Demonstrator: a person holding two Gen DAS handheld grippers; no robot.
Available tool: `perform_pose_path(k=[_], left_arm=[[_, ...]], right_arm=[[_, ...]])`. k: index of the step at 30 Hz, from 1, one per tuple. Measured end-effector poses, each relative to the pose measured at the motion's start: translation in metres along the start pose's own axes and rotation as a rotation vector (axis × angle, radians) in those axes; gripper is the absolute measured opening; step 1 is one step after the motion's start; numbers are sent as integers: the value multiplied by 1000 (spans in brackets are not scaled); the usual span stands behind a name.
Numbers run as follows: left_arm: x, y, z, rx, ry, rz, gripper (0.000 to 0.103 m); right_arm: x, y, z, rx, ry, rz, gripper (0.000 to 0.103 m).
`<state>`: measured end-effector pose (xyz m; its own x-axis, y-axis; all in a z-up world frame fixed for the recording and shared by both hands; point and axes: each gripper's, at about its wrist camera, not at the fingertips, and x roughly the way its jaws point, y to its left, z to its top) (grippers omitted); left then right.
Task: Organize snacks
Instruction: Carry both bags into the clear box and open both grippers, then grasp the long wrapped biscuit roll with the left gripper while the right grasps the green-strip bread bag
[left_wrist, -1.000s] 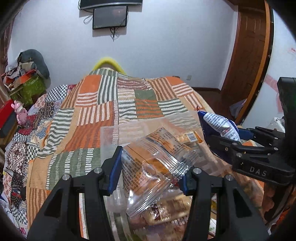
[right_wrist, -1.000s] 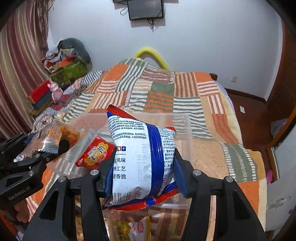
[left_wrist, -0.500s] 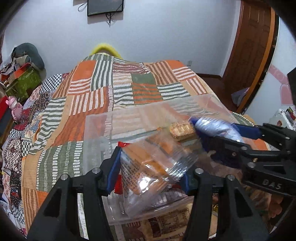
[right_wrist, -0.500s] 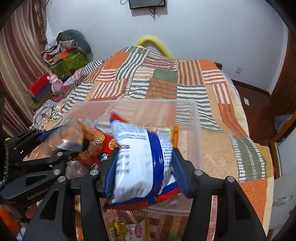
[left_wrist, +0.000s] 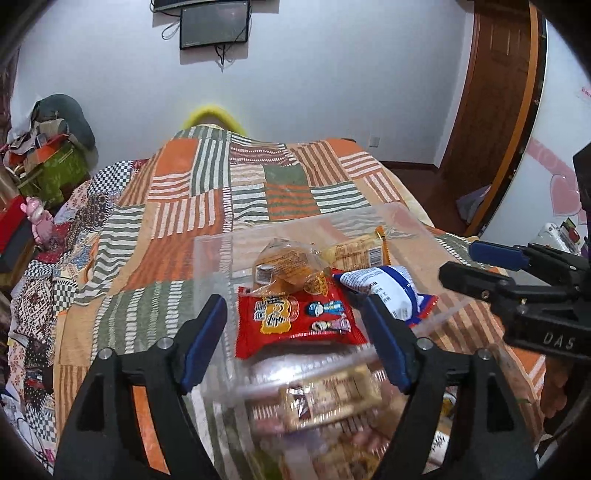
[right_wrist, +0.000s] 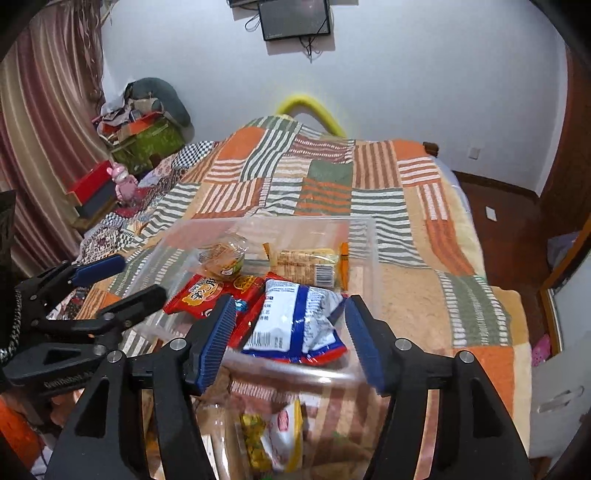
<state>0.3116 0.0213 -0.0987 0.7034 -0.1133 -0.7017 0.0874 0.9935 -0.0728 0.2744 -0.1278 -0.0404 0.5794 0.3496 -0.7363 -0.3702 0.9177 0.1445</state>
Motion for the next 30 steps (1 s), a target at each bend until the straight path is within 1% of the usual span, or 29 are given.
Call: perform_pose_path(k=[2, 4, 9, 13, 19, 22, 24, 26, 28, 30], left_arm=[[-8, 1, -4, -4, -6, -4, 82], [-16, 2, -12, 4, -7, 6, 86], [-26, -2, -33, 31, 28, 24, 86], [-35, -6, -54, 46, 54, 31, 86], [-41, -14, -82, 52, 102, 23, 86], [-40, -14, -94, 36, 123, 15, 86], [-37, -15, -100, 19, 128, 19, 86], [-33, -15, -104, 9, 127, 40, 86], [-28, -15, -107, 3, 131, 50, 86], [-22, -15, -108, -5, 139, 49, 83]], right_arm=[[-9, -1, -4, 2, -14, -10, 63], [-17, -3, -9, 12, -17, -2, 65], [-34, -4, -26, 3, -22, -22, 65], [-42, -5, -44, -3, -7, -47, 65], [-40, -17, -73, 46, 48, -56, 67], [-35, -26, -82, 76, 77, -60, 67], [-32, -30, -89, 92, 90, -79, 71], [-27, -34, -93, 97, 87, -128, 77], [-23, -36, -95, 96, 95, -161, 77], [-18, -36, -96, 101, 101, -154, 77]])
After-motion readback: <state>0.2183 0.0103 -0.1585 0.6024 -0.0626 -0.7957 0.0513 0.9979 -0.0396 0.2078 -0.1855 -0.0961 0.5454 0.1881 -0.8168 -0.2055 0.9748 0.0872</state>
